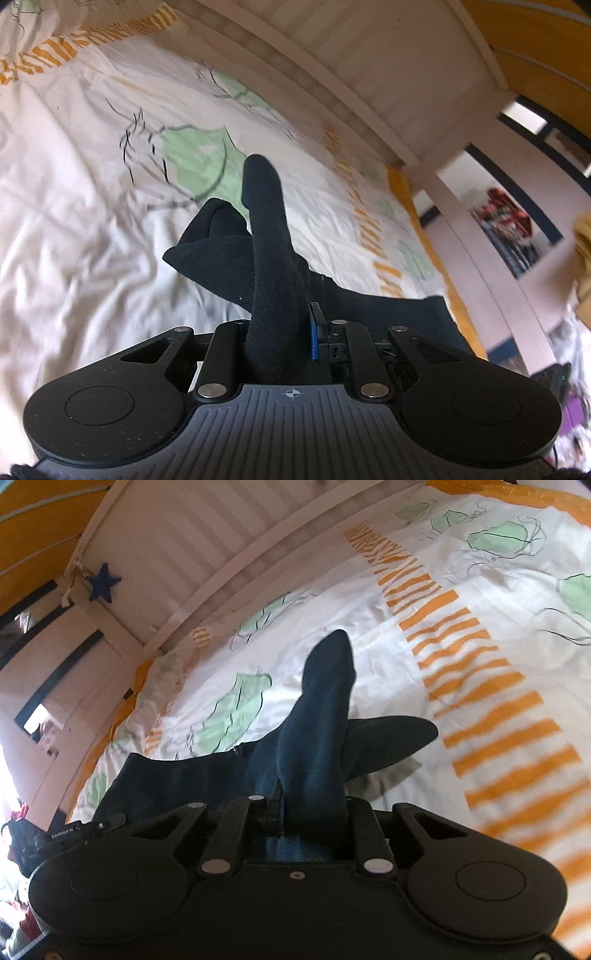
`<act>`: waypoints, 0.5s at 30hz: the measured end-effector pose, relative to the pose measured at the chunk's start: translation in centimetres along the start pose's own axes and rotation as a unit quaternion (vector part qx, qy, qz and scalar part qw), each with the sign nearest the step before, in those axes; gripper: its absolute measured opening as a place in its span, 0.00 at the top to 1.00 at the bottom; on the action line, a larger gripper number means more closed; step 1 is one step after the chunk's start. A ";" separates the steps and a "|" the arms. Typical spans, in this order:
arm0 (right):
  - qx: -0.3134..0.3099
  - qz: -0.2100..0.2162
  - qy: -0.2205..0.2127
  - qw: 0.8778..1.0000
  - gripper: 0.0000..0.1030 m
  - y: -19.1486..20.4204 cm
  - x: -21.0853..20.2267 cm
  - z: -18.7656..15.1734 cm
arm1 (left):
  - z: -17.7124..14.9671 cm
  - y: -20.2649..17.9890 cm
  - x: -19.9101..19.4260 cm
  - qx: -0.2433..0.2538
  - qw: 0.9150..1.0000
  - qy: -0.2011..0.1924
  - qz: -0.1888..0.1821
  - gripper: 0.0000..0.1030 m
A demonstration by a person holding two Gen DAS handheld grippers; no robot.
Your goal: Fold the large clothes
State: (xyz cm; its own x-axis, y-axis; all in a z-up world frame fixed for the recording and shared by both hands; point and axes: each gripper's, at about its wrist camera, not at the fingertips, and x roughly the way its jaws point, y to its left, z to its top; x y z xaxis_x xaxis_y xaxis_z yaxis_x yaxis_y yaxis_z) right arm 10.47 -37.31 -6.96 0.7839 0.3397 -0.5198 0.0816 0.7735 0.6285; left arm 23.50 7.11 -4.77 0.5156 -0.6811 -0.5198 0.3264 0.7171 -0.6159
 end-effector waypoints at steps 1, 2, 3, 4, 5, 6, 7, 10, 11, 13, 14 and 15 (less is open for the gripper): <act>-0.004 -0.004 0.006 1.000 0.78 0.1 -1.0 -0.5 | -0.9 -0.1 -0.8 -0.001 1.000 0.007 -0.006 0.83; -0.009 -0.006 0.012 1.000 0.78 0.1 -1.9 -1.1 | -1.6 -0.2 -1.3 -0.003 1.000 0.013 -0.011 0.83; -0.012 -0.011 0.022 1.000 0.77 0.1 -2.6 -1.6 | -2.6 -0.1 -1.7 -0.003 1.000 0.020 -0.010 0.83; -0.016 -0.018 0.036 0.999 0.77 0.0 -3.2 -2.4 | -3.5 0.1 -1.9 0.004 1.000 0.026 0.000 0.83; -0.022 -0.026 0.048 0.998 0.76 -0.1 -3.6 -3.1 | -4.1 0.4 -1.7 0.016 0.999 0.031 0.015 0.81; -0.034 -0.039 0.064 0.997 0.75 -0.3 -3.6 -3.9 | -5.0 0.9 -1.4 0.028 0.998 0.033 0.039 0.80; -0.044 -0.053 0.076 0.995 0.73 -0.5 -3.4 -4.5 | -5.6 1.4 -0.9 0.033 0.997 0.033 0.066 0.79; -0.036 -0.090 0.102 0.990 0.58 -2.4 -1.7 -6.2 | -7.1 3.6 0.9 0.024 0.992 0.037 0.119 0.64; -0.024 -0.097 0.099 0.990 0.48 -2.9 -1.2 -6.4 | -7.3 4.2 1.3 0.015 0.992 0.033 0.117 0.62; -0.008 -0.100 0.094 0.990 0.44 -3.8 -0.4 -6.5 | -7.0 4.7 1.7 -0.001 0.994 0.021 0.110 0.61; -0.003 -0.096 0.090 0.991 0.43 -4.2 -0.3 -6.4 | -6.8 4.9 1.8 -0.002 0.994 0.017 0.111 0.61; 0.001 -0.092 0.084 0.992 0.42 -4.4 -0.1 -6.2 | -6.3 4.9 2.1 -0.002 0.993 0.017 0.114 0.60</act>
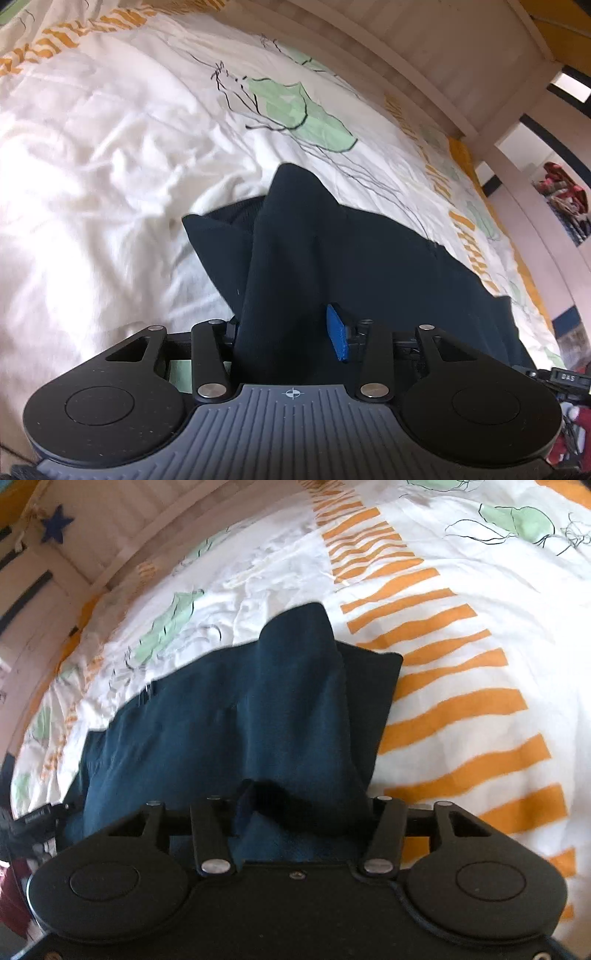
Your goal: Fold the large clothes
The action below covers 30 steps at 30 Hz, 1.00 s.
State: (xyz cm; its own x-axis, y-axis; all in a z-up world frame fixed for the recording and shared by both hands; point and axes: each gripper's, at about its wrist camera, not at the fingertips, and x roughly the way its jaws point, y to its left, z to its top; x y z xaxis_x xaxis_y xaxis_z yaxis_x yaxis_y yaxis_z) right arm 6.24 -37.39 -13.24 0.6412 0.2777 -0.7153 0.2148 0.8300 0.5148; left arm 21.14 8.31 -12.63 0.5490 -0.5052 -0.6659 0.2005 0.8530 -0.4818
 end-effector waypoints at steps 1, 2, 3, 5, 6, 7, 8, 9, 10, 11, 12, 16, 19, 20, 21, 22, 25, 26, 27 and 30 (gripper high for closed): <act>0.003 0.005 -0.006 1.000 0.42 -0.1 0.2 0.3 | 0.2 0.1 0.2 -0.001 1.000 0.000 0.002 0.59; 0.004 0.007 -0.014 1.000 0.41 -0.2 0.4 0.7 | 0.6 0.2 0.6 -0.003 1.000 -0.001 0.003 0.58; 0.005 0.010 -0.023 1.000 0.40 -0.2 0.6 1.1 | 0.6 0.2 0.7 -0.005 1.000 -0.002 0.005 0.57; 0.007 0.014 -0.040 0.999 0.40 -0.2 1.1 1.5 | 0.5 0.1 0.7 -0.008 1.000 -0.006 0.006 0.56; 0.009 0.016 -0.048 0.999 0.40 -0.3 1.5 2.0 | 0.2 0.0 0.4 -0.007 1.000 -0.007 0.008 0.55; 0.010 0.016 -0.054 0.998 0.40 -0.3 1.7 2.3 | 0.4 -0.1 0.6 -0.005 1.000 -0.007 0.011 0.55; 0.011 0.016 -0.061 0.998 0.39 -0.4 1.6 2.2 | 0.4 -0.2 0.6 -0.003 1.000 -0.007 0.013 0.54; 0.012 0.016 -0.068 0.997 0.37 -0.5 1.9 2.5 | 0.4 -0.3 0.7 -0.002 1.000 -0.008 0.016 0.53; 0.013 0.016 -0.073 0.997 0.37 -0.7 1.8 2.4 | 0.5 -0.4 0.9 -0.003 1.000 -0.008 0.018 0.53; 0.013 0.014 -0.077 0.997 0.37 -0.8 2.0 2.4 | 0.5 -0.4 0.9 -0.003 1.000 -0.009 0.018 0.52; 0.012 0.013 -0.079 0.997 0.36 -0.9 2.0 2.3 | 0.5 -0.3 1.0 -0.004 1.000 -0.010 0.019 0.51; -0.001 0.021 -0.087 0.996 0.30 -1.2 2.2 1.8 | 0.0 -0.3 0.6 -0.006 1.000 -0.014 0.018 0.47; -0.017 0.028 -0.093 0.995 0.22 -0.9 2.4 1.5 | 0.1 -0.5 0.9 -0.003 1.000 -0.012 0.012 0.36; -0.024 0.030 -0.093 0.995 0.18 -0.7 2.5 1.4 | 0.3 -0.7 1.0 -0.001 1.000 -0.009 0.010 0.30; -0.032 0.032 -0.094 0.995 0.14 -0.5 2.6 1.3 | 0.4 -0.9 1.1 0.001 1.000 -0.006 0.012 0.28; -0.039 0.033 -0.094 0.994 0.12 -0.3 2.6 1.3 | 0.6 -1.1 1.2 0.003 1.000 -0.005 0.017 0.28; -0.058 0.030 -0.093 0.993 0.08 0.2 2.9 1.1 | 1.0 -1.1 1.3 0.000 0.999 -0.008 0.031 0.27; -0.060 0.029 -0.094 0.993 0.07 0.2 2.9 1.1 | 1.1 -1.0 1.3 -0.003 0.999 -0.011 0.034 0.27; -0.060 0.030 -0.094 0.993 0.07 0.2 2.9 1.1 | 1.3 -0.9 1.3 -0.005 0.999 -0.013 0.038 0.27; -0.051 0.036 -0.096 0.993 0.07 0.0 2.8 1.1 | 2.2 -0.6 0.9 -0.007 0.997 -0.031 0.067 0.25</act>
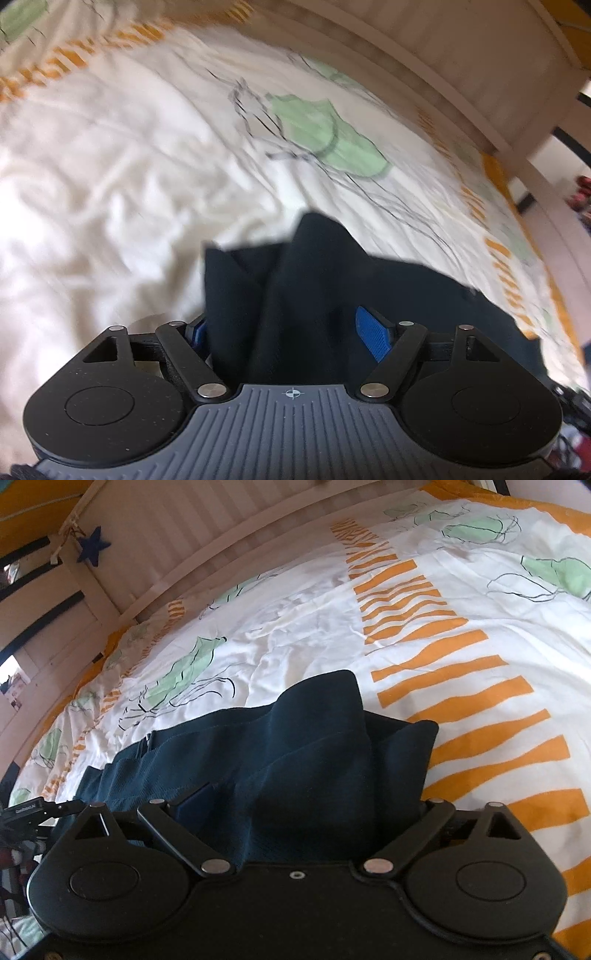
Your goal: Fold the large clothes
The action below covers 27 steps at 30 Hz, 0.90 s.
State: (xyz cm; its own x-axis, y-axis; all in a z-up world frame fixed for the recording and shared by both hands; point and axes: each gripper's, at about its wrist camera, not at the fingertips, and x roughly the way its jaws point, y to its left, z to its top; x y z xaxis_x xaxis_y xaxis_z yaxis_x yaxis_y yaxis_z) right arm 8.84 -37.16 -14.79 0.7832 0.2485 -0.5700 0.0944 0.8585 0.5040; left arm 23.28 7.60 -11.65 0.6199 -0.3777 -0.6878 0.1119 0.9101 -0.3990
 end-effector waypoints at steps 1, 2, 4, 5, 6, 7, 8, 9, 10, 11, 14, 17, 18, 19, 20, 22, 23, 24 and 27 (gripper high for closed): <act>0.003 0.001 -0.001 1.000 0.07 -0.1 0.0 0.0 | 0.4 0.0 -0.2 0.004 1.000 -0.012 0.016 0.25; 0.004 0.002 -0.001 1.000 0.07 -0.1 0.0 0.0 | 0.7 -0.1 -0.5 0.009 0.999 -0.021 0.031 0.25; 0.004 0.001 -0.001 1.000 0.07 -0.1 0.0 0.0 | 1.3 -0.5 -1.3 0.022 0.998 -0.038 0.055 0.25; 0.003 0.001 -0.001 1.000 0.07 -0.1 0.0 0.0 | 1.4 -0.9 -1.9 0.029 0.997 -0.044 0.060 0.25; 0.002 0.000 -0.001 1.000 0.07 -0.1 -0.1 0.0 | 1.5 -1.4 -2.4 0.037 0.996 -0.050 0.060 0.25; 0.002 0.000 -0.001 1.000 0.07 -0.1 -0.1 0.0 | 1.4 -2.0 -2.9 0.046 0.996 -0.054 0.059 0.25; 0.002 0.000 -0.001 1.000 0.07 -0.1 -0.1 0.0 | 1.3 -2.8 -3.3 0.057 0.995 -0.056 0.058 0.25; 0.002 0.000 -0.001 1.000 0.07 -0.1 -0.1 0.0 | 1.1 -3.6 -3.7 0.069 0.994 -0.057 0.058 0.25; 0.002 0.000 -0.001 1.000 0.07 0.0 0.0 0.0 | 0.8 -4.5 -4.0 0.080 0.994 -0.057 0.057 0.25; 0.002 0.000 -0.001 1.000 0.07 0.0 0.0 0.0 | 0.5 -5.4 -4.3 0.090 0.993 -0.057 0.054 0.25; 0.001 0.004 -0.001 1.000 0.03 0.0 0.0 -0.1 | -0.8 -7.8 -5.2 0.113 0.991 -0.058 0.031 0.25; 0.000 0.004 0.000 1.000 0.02 0.1 -0.1 -0.1 | -2.1 -9.8 -5.6 0.132 0.990 -0.051 0.018 0.25; 0.000 0.004 0.000 1.000 0.02 0.1 -0.1 -0.2 | -2.6 -10.6 -5.6 0.138 0.989 -0.051 0.013 0.25; 0.000 0.005 -0.001 1.000 0.02 0.1 -0.1 -0.2 | -3.1 -11.2 -5.6 0.145 0.988 -0.052 0.009 0.25; 0.000 0.005 0.000 1.000 0.02 0.1 -0.1 -0.2 | -3.6 -11.8 -5.7 0.152 0.987 -0.053 0.007 0.25; 0.000 0.005 0.000 1.000 0.02 0.1 -0.1 -0.2 | -4.5 -13.0 -5.6 0.168 0.984 -0.052 0.006 0.25; 0.000 0.005 0.000 1.000 0.02 0.1 -0.1 -0.2 | -4.9 -13.6 -5.4 0.176 0.983 -0.049 0.005 0.25; 0.000 0.005 -0.001 1.000 0.02 0.1 -0.1 -0.2 | -5.2 -14.0 -5.2 0.182 0.982 -0.048 0.005 0.25; 0.000 0.005 -0.001 1.000 0.01 0.1 -0.1 -0.2 | -6.3 -15.0 -4.1 0.191 0.981 -0.037 0.007 0.25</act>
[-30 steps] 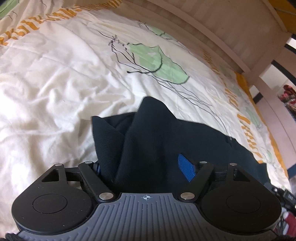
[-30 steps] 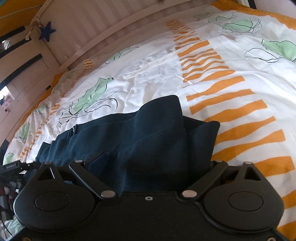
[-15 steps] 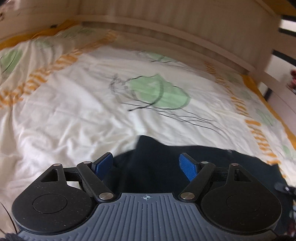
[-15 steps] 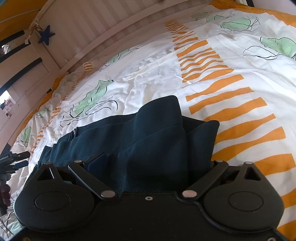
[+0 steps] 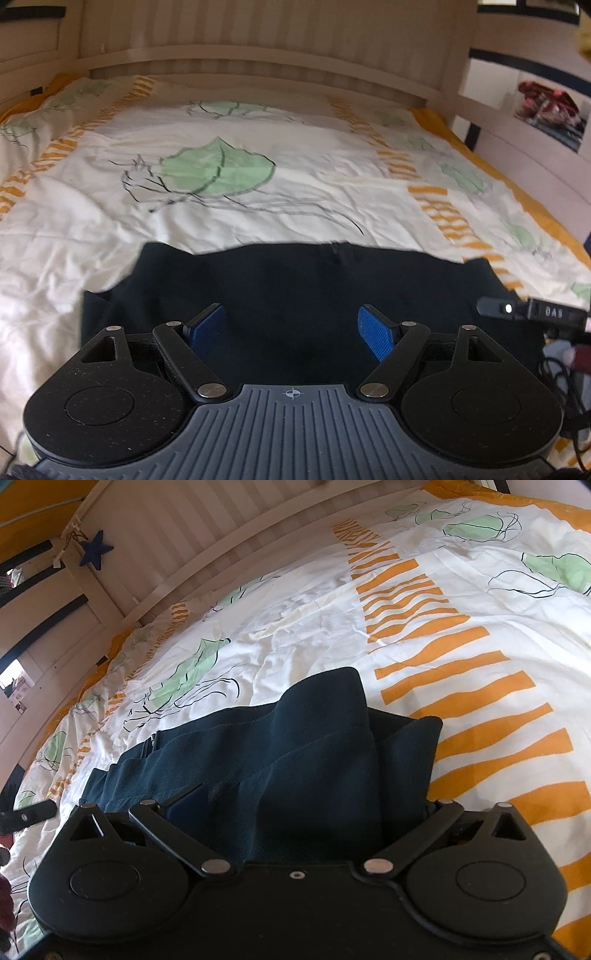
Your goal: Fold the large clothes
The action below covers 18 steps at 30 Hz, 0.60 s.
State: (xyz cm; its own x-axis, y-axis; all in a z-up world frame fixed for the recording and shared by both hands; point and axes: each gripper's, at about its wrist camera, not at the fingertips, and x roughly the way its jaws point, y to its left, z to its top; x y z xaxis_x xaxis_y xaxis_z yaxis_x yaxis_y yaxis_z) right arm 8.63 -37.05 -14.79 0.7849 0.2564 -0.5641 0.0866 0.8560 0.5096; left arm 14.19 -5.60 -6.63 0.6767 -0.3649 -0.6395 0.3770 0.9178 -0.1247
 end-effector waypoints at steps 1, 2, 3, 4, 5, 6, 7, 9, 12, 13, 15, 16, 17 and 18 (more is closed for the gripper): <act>0.000 0.000 0.000 1.000 0.01 0.0 0.0 0.0 | -0.3 -0.3 0.4 0.000 1.000 0.005 -0.001 0.25; 0.000 0.000 0.000 1.000 0.01 0.0 0.0 0.0 | -0.5 -0.6 0.6 0.000 1.000 0.009 -0.001 0.25; 0.000 0.000 0.000 1.000 0.01 0.0 0.0 0.0 | -0.8 -0.9 0.9 0.001 1.000 0.011 -0.003 0.25; 0.000 0.000 0.000 1.000 0.01 0.0 0.0 0.0 | -1.1 -1.2 1.0 0.004 1.000 0.013 -0.003 0.25; 0.000 0.000 0.000 1.000 0.01 0.0 0.0 0.0 | -1.4 -1.5 1.4 0.008 1.000 0.015 -0.001 0.25; 0.000 0.000 0.000 1.000 0.01 -0.1 0.0 0.0 | -1.7 -1.8 1.6 0.011 1.000 0.018 0.001 0.24; 0.000 0.000 0.000 1.000 0.01 -0.1 0.0 0.0 | -2.0 -1.9 1.9 0.012 1.000 0.020 0.003 0.24; 0.001 0.000 0.000 1.000 0.01 0.0 0.0 0.0 | -2.5 -2.0 2.2 0.009 1.000 0.016 0.007 0.22; -0.002 -0.001 0.000 1.000 0.01 0.0 0.0 0.0 | -3.0 -1.9 2.4 0.001 1.000 0.007 0.006 0.17; -0.003 -0.003 0.000 1.000 0.01 0.1 0.0 -0.1 | -3.2 -1.9 2.4 0.000 1.000 0.004 0.007 0.17; -0.006 -0.005 0.001 1.000 0.01 0.3 0.0 -0.1 | -3.4 -2.1 2.5 0.001 1.000 -0.003 0.011 0.16; -0.008 -0.006 0.001 1.000 0.01 0.3 0.0 -0.2 | -3.5 -2.2 2.6 0.005 1.000 -0.007 0.014 0.15; -0.009 -0.007 0.001 1.000 0.01 0.4 0.0 -0.2 | -3.6 -2.4 2.6 0.010 1.000 -0.009 0.016 0.15; -0.010 -0.008 0.000 1.000 0.01 0.4 0.0 -0.2 | -3.7 -2.5 2.7 0.015 1.000 -0.010 0.019 0.15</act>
State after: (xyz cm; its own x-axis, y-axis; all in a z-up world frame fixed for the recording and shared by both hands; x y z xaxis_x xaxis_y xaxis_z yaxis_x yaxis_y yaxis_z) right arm 8.55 -36.58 -14.73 0.7831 0.2438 -0.5721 0.0859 0.8687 0.4879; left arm 12.75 -8.31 -10.84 0.7032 -0.3335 -0.6279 0.3695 0.9259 -0.0780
